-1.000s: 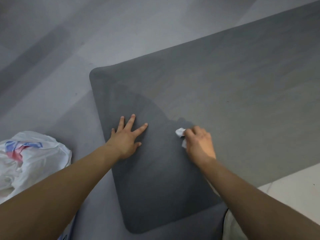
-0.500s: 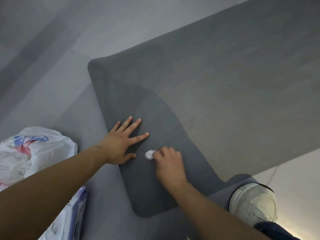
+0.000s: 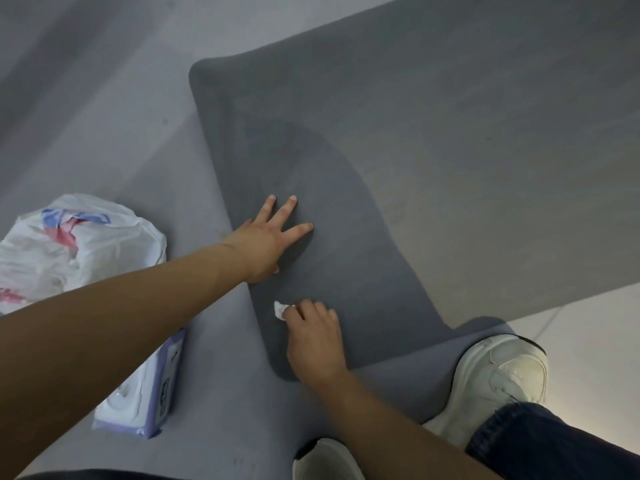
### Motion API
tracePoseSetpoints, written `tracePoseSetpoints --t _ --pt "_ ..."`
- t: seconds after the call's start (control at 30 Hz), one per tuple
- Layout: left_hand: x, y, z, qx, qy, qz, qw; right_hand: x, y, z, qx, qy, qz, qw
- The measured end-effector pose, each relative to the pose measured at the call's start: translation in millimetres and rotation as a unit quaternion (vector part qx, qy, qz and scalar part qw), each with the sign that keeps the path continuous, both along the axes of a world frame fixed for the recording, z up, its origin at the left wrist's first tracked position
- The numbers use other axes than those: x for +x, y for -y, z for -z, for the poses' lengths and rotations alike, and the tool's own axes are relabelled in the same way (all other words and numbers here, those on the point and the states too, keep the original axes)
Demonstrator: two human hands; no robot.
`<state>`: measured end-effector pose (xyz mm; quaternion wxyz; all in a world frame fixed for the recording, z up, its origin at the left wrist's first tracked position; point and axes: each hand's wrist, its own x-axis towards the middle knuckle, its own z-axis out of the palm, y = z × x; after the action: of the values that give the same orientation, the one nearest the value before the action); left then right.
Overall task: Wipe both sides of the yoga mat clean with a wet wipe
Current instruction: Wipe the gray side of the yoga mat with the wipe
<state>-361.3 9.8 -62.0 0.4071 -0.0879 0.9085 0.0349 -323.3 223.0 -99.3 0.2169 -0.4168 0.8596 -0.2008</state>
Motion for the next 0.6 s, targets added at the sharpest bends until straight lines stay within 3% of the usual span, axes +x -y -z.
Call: tracePoseSetpoints --t 0.13,0.33,0.43,0.6 --pt "5.4 -0.1 0.0 0.002 -0.018 0.004 1.000 -53.3 -13.1 0.8 -0.007 -0.037 -0.060 0.997" --pt "8.8 0.3 -1.1 0.014 -0.032 -0.012 0.999 -190.8 -53.9 4.2 0.035 -0.135 0.177 0.974" --pt "11.3 -8.2 -1.5 0.018 -0.052 -0.028 0.998 -148.9 -42.3 7.3 0.021 -0.120 0.190 0.974" --pt "17.9 -16.2 5.9 0.005 -0.063 -0.030 0.998 7.0 -25.0 3.8 -0.005 -0.008 -0.014 1.000"
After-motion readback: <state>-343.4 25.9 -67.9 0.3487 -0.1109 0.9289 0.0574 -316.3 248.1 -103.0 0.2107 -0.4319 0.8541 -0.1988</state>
